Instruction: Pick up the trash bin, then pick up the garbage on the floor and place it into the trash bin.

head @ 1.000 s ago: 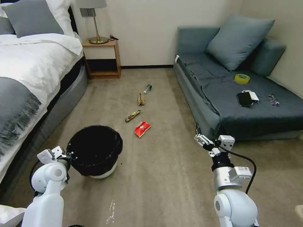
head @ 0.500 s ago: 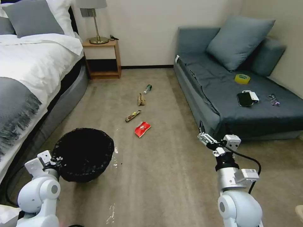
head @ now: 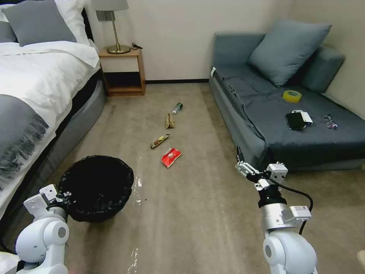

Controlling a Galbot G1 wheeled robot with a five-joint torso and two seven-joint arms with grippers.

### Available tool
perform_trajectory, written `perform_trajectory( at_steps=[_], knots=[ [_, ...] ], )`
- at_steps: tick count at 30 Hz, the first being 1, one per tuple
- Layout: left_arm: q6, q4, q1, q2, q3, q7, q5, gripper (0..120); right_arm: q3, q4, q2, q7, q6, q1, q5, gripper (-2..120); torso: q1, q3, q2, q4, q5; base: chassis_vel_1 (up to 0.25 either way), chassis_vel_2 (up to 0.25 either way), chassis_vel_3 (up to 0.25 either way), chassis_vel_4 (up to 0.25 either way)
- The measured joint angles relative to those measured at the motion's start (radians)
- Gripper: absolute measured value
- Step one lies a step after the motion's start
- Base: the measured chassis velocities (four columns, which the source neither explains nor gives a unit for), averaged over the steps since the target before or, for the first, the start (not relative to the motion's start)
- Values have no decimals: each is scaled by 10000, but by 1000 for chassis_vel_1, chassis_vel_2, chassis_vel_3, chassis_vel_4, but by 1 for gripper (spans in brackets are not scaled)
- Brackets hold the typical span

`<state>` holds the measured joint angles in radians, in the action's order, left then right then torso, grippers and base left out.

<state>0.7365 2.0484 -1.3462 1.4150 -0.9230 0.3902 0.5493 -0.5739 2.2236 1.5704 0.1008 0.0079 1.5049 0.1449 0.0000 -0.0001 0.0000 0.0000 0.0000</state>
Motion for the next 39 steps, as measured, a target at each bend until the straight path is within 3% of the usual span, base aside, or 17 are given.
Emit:
perform_trajectory(
  at_steps=[39],
  knots=[
    [-15,-9,4,-41,-393,-41,260,2,181,117,-30,121,177,247,-93,100,0,1,0,-2,-1,-197,200,195,-203]
  ],
)
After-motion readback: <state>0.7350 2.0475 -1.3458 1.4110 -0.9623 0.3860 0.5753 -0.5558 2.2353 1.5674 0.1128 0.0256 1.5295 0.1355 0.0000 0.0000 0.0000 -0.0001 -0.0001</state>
